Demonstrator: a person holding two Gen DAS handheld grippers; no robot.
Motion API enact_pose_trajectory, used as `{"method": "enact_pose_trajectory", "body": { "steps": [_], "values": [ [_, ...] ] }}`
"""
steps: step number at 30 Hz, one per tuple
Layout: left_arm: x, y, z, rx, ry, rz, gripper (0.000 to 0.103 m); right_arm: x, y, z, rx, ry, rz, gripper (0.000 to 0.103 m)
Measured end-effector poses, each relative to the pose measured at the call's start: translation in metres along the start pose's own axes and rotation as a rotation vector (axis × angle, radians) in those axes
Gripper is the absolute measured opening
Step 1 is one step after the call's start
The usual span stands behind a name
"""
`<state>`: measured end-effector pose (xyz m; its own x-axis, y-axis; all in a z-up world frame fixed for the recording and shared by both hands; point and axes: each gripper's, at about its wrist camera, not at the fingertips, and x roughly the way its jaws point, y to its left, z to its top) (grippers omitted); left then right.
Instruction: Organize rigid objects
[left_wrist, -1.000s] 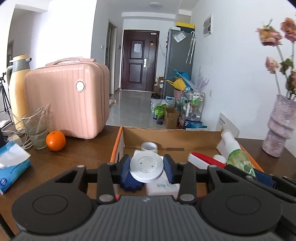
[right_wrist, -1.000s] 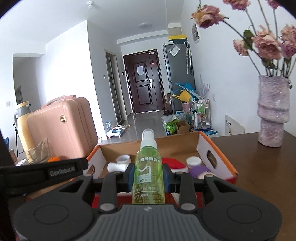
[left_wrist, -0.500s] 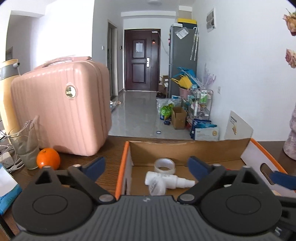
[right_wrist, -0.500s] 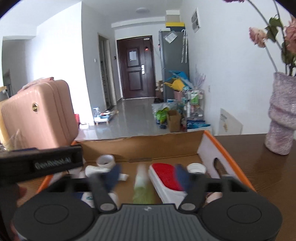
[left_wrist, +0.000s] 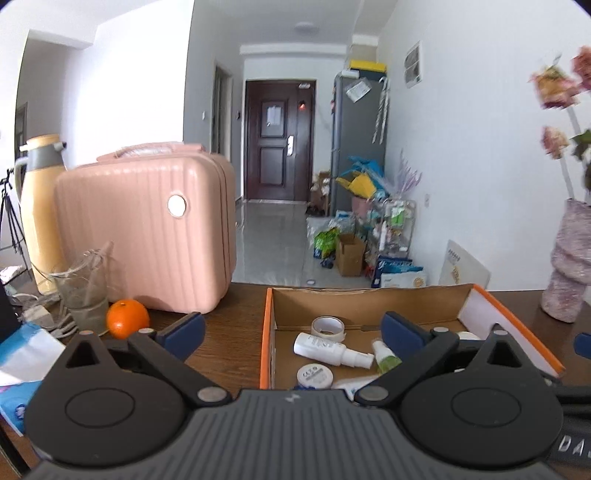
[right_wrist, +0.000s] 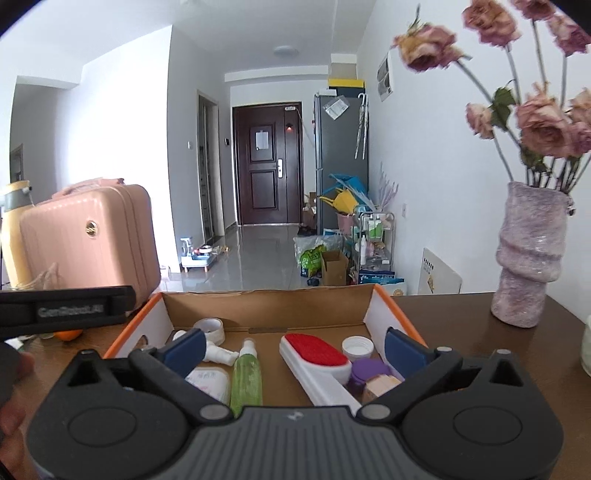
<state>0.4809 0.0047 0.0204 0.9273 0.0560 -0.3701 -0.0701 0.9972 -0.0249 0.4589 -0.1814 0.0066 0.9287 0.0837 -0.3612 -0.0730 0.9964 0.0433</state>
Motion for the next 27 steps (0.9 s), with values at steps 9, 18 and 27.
{"method": "enact_pose_trajectory", "body": {
  "steps": [9,18,27],
  "values": [
    [-0.098,0.018,-0.029,0.023,-0.039,-0.022,0.103,-0.093,-0.007,-0.017,-0.006,-0.062,0.001,0.103],
    [-0.194,0.038,-0.08,0.067,-0.035,-0.018,0.103,-0.191,-0.013,-0.069,-0.04,-0.04,-0.004,0.103],
    [-0.27,0.051,-0.131,0.037,-0.013,-0.017,0.103,-0.267,-0.011,-0.122,-0.029,-0.009,-0.002,0.103]
  ]
}}
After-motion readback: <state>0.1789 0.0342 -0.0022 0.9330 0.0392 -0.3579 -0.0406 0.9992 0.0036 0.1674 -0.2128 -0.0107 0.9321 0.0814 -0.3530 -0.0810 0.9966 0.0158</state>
